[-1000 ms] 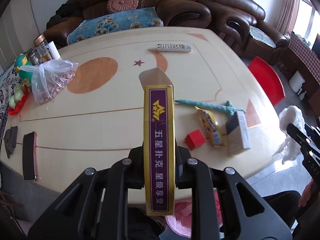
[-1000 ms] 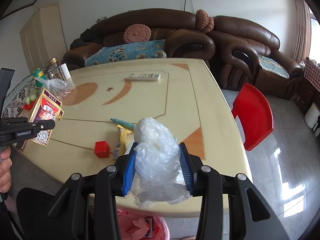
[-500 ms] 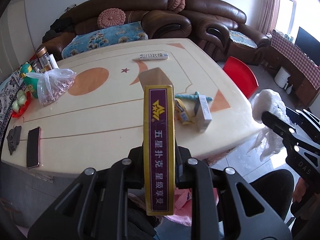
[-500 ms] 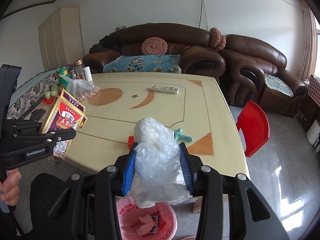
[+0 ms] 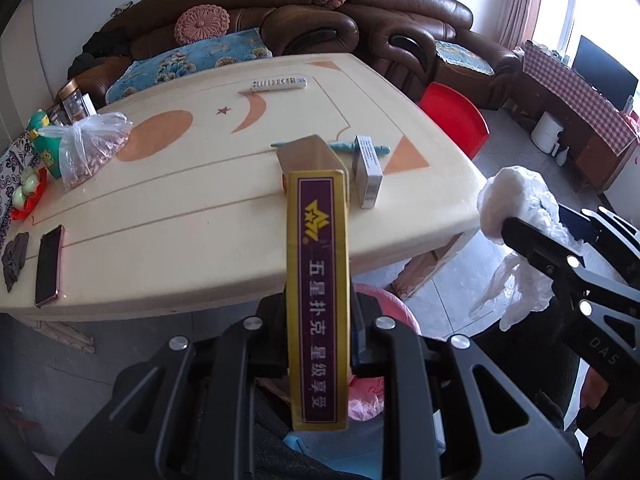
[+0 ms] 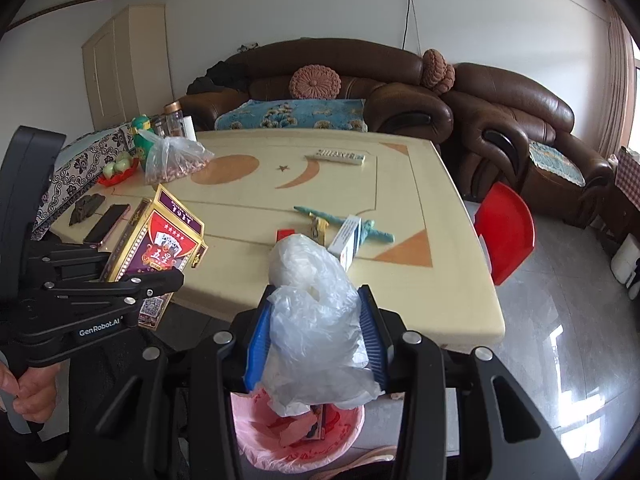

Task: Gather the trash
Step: 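Carry the card box and plastic bag with both tools down over the pink bin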

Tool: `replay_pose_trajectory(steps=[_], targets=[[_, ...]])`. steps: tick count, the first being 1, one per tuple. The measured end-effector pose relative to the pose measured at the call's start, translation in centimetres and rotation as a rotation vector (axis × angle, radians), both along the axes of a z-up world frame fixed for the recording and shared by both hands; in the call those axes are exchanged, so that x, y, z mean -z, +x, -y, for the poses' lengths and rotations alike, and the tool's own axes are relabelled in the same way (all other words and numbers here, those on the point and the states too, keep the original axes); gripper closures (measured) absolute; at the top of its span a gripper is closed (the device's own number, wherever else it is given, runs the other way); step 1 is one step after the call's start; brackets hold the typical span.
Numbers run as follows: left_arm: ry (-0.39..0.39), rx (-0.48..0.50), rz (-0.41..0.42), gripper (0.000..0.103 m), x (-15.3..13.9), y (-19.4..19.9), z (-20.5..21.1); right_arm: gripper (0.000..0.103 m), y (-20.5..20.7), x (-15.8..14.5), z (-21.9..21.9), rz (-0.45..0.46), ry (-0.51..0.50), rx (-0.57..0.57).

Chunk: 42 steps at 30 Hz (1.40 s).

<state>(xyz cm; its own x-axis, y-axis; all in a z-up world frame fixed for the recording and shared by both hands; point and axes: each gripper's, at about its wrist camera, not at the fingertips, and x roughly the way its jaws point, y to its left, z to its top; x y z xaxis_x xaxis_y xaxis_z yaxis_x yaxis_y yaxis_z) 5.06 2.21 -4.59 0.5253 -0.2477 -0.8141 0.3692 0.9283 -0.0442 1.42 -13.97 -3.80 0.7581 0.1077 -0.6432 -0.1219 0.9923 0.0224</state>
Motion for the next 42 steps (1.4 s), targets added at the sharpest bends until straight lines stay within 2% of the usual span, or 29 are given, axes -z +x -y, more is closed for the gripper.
replay_pose_trajectory(steps=[9,21,34,42], targets=[[0.024,0.024,-0.052,0.083,3.2,-0.1,0.9,0.063,0.6,3.9,-0.2,-0.096,0.008,-0.011],[0.068,0.041,-0.199,0.083,10.6,1.2,2.5,0.063,2.9,9.5,-0.2,-0.219,0.026,-0.011],[0.107,0.057,-0.316,0.083,17.2,2.9,4.0,0.063,5.8,17.2,-0.1,-0.388,0.048,-0.015],[0.113,0.054,-0.416,0.083,21.5,4.7,4.5,0.063,7.2,22.1,0.3,-0.498,0.058,-0.01]])
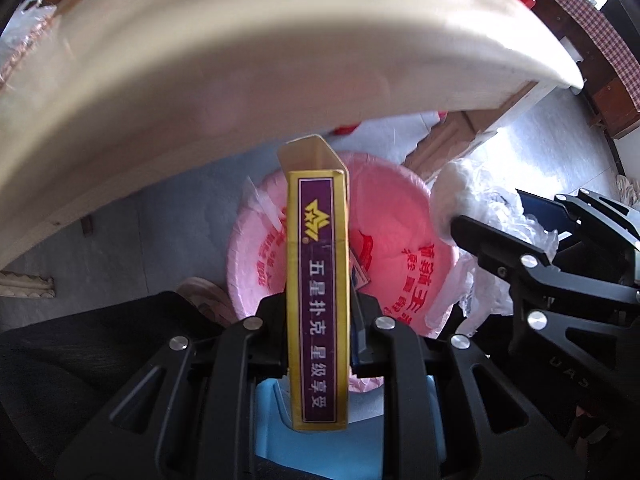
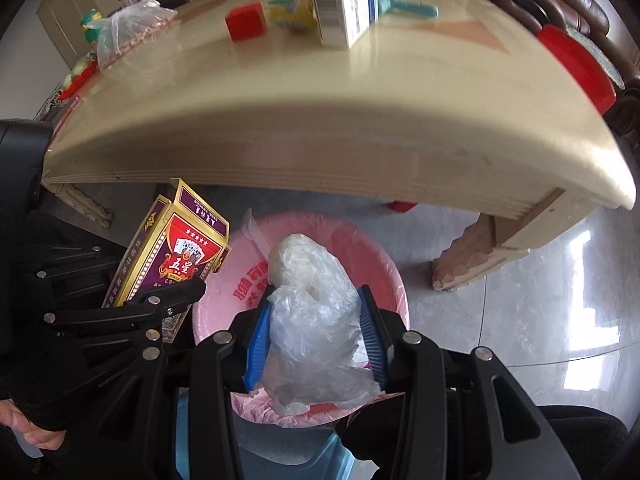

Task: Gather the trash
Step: 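Carry the card box and plastic bag with both tools down over the pink bin, then open both tools to drop the card box and bag into the bin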

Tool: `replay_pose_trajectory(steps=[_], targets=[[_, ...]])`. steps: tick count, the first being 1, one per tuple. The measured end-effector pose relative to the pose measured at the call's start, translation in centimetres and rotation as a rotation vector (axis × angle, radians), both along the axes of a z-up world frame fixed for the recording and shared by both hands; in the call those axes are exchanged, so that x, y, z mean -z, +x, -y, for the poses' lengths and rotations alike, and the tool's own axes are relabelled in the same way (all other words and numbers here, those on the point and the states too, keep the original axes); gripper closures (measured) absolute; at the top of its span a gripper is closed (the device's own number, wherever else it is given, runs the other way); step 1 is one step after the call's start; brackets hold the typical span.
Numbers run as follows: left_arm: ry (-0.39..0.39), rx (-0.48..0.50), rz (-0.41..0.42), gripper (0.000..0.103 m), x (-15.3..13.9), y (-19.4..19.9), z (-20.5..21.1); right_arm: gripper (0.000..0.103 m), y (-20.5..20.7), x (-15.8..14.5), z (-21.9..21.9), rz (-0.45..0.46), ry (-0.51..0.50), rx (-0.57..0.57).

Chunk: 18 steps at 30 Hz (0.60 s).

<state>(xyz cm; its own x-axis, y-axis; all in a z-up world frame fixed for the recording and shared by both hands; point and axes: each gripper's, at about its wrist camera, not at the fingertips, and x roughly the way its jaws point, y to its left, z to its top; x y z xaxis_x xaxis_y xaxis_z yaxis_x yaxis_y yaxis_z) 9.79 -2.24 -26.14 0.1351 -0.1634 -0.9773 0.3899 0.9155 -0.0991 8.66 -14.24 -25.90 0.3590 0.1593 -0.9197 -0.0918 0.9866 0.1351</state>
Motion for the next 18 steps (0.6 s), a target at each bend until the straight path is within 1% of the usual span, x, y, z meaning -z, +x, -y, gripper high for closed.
replay_pose_trajectory(steps=[4,9,13,18], targets=[[0.006,-0.004,-0.065,0.083,2.5,0.6,-0.1,0.063,0.7,2.6,0.1,-0.059,-0.003,-0.001],[0.015,-0.022,-0.123,0.083,4.8,1.7,-0.1,0.063,1.7,5.8,0.3,-0.13,0.002,-0.005],[0.036,-0.026,-0.163,0.083,6.8,3.0,-0.1,0.063,2.2,7.7,0.3,-0.169,-0.003,-0.018],[0.053,-0.032,-0.205,0.083,9.6,3.6,0.5,0.063,2.7,9.6,0.4,-0.211,-0.003,-0.022]])
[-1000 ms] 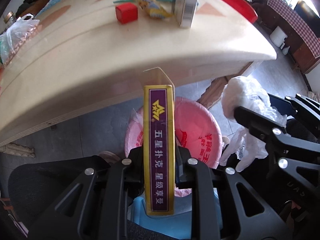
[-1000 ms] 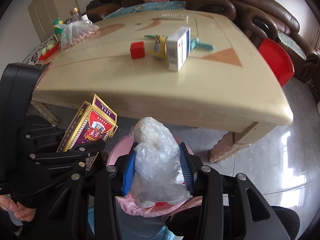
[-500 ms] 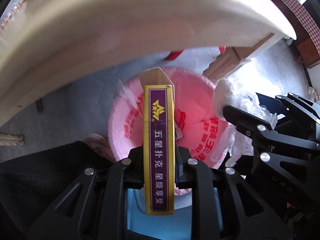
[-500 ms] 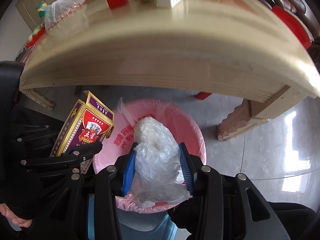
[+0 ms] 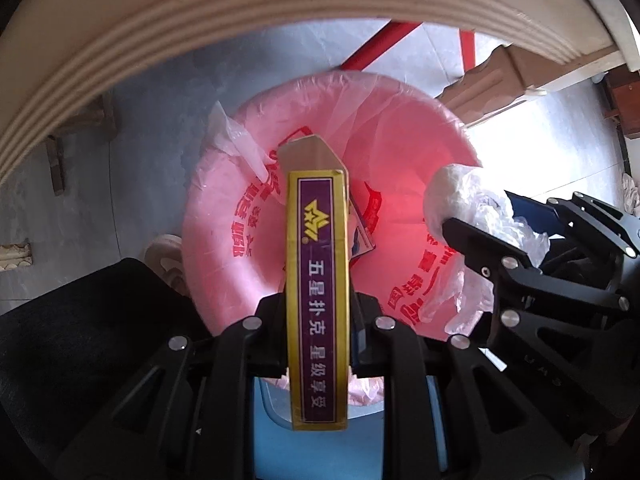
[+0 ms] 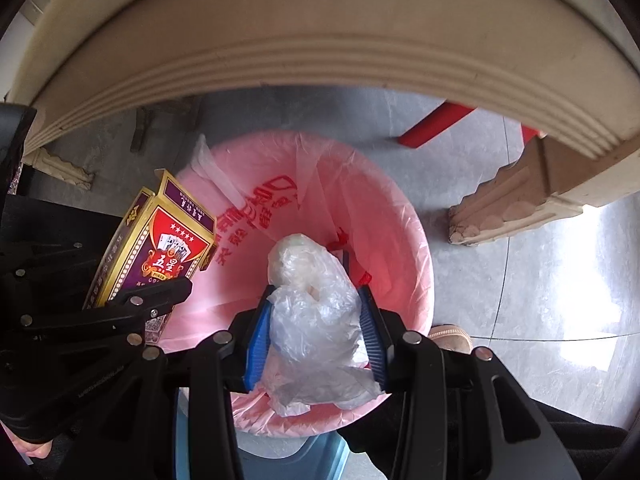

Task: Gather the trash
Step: 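Open both tools to drop the card box and bag into the bin, then raise both open tools back up over the table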

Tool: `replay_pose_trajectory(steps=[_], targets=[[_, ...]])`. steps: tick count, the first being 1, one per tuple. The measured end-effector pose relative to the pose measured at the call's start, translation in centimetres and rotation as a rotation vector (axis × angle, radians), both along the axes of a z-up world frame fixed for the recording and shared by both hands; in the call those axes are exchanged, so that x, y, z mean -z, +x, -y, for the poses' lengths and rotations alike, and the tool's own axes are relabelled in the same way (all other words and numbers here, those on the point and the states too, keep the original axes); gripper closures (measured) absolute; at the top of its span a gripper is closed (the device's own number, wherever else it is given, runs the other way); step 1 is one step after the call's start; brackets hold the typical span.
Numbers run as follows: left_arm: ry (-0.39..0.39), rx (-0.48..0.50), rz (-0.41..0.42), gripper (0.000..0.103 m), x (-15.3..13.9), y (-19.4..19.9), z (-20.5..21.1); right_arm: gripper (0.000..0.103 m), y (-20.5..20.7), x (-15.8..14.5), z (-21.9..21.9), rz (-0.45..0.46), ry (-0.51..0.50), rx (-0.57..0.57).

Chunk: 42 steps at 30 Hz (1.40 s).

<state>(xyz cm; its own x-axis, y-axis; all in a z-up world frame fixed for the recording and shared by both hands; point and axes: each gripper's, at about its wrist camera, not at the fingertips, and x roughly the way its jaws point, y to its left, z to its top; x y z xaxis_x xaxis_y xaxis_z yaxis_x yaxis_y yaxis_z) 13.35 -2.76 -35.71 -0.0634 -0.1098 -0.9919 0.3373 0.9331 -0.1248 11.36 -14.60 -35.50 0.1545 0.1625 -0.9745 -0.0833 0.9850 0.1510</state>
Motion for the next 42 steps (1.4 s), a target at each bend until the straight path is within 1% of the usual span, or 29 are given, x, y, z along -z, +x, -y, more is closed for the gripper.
replay_pose_trajectory(steps=[4,6,7,8,10,11,13,15,16,22,25,26,27,29,42], targets=[[-0.002,0.0,-0.024,0.083,1.1,0.3,0.4,0.062,0.2,1.0,0.2,-0.025,0.008,0.002],[0.016,0.013,-0.012,0.083,1.6,0.1,0.6,0.061,0.3,1.4,0.3,-0.033,0.012,0.0],[0.025,0.019,-0.008,0.077,1.7,0.1,0.7,0.059,0.3,1.4,0.3,-0.035,0.011,0.0],[0.031,0.024,-0.007,0.068,2.0,0.0,0.8,0.057,0.3,1.5,0.3,-0.034,0.007,0.001],[0.064,0.025,0.011,0.061,1.9,0.2,0.7,0.052,0.4,1.6,0.6,-0.034,-0.002,0.012],[0.069,0.023,0.014,0.058,1.8,0.1,0.7,0.052,0.5,1.6,0.7,-0.035,0.002,0.016],[0.059,0.012,0.006,0.055,1.6,0.3,0.6,0.051,0.5,1.5,0.9,-0.036,0.011,0.027],[0.074,0.01,0.013,0.05,1.5,0.3,0.5,0.05,0.5,1.5,1.1,-0.042,0.017,0.031],[0.082,0.008,0.018,0.049,1.5,0.4,0.5,0.048,0.5,1.5,1.1,-0.045,0.013,0.032],[0.081,-0.025,0.032,0.047,0.8,0.4,-0.3,0.034,0.5,1.4,0.9,-0.029,0.008,0.033],[0.081,-0.032,0.043,0.045,0.3,0.1,-0.7,0.034,0.5,1.5,0.8,-0.032,0.012,0.032],[0.079,-0.034,0.045,0.044,0.2,0.0,-0.8,0.034,0.5,1.5,0.8,-0.032,0.012,0.032],[0.074,-0.038,0.063,0.044,0.1,0.0,-0.8,0.034,0.5,1.5,0.7,-0.031,0.011,0.03],[0.074,-0.039,0.065,0.044,0.0,0.0,-0.8,0.034,0.5,1.4,0.7,-0.029,0.009,0.029],[0.079,-0.032,0.085,0.043,-0.8,-0.5,-0.9,0.034,0.4,1.0,0.7,-0.023,0.006,0.04]])
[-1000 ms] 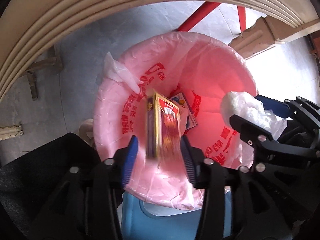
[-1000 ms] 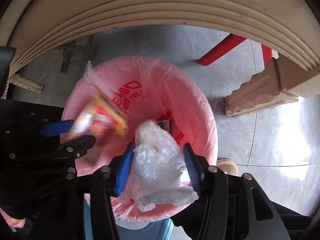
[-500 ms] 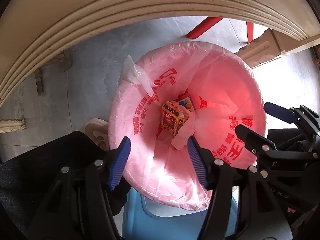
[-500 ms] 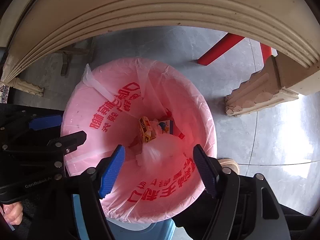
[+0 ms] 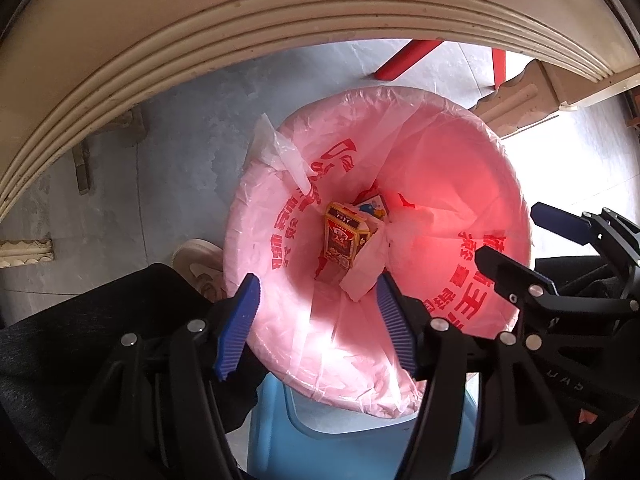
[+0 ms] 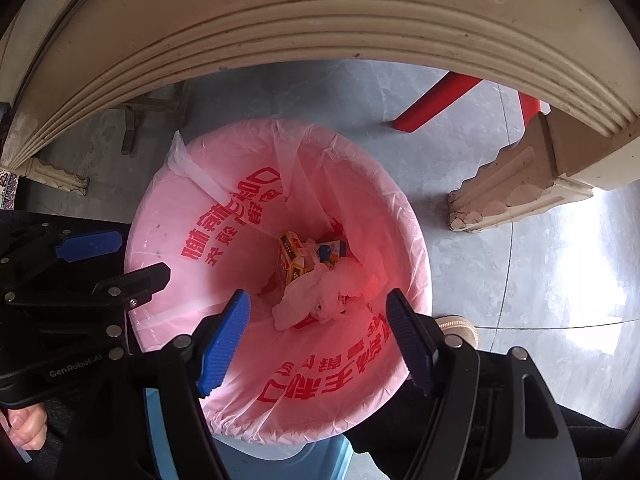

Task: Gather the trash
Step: 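Raise both open tools back up over the table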

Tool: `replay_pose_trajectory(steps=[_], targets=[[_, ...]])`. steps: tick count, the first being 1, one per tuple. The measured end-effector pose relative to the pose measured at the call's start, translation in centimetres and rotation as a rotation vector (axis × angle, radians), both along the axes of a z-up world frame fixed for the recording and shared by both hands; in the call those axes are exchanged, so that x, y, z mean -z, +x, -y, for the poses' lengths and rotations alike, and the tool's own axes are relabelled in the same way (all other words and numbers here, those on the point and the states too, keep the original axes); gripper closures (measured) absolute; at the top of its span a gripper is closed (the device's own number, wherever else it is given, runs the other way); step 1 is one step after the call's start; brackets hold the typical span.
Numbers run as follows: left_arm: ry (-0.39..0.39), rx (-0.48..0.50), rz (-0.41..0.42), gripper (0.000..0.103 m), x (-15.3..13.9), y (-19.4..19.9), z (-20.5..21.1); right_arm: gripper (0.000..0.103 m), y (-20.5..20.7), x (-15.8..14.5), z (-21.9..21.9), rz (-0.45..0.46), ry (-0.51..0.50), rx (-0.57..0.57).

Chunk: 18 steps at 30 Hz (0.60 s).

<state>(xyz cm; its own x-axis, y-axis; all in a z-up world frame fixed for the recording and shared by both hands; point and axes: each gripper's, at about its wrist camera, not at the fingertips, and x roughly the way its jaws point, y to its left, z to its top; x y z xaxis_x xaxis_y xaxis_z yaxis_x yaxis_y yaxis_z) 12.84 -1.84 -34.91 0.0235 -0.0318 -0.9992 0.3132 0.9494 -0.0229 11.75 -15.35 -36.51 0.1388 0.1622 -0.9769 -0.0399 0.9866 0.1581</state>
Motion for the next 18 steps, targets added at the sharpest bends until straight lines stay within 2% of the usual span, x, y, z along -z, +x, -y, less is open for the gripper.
replay_pose_trajectory(steps=[5,9,14,18], targets=[[0.006,-0.006,0.018,0.043,-0.9,-0.3,-0.5,0.034,-0.5,-1.1,0.4,0.015,0.003,0.015],[0.015,-0.012,0.06,0.043,-3.1,-0.9,-1.1,0.034,-1.1,-3.3,0.7,0.055,0.019,0.035],[-0.022,-0.012,0.127,0.043,-7.7,-1.8,-1.6,0.034,-1.9,-7.9,0.8,0.158,0.017,0.041],[-0.044,-0.014,0.199,0.043,-13.2,-1.8,-2.1,0.034,-2.2,-12.5,1.4,0.239,0.039,0.053]])
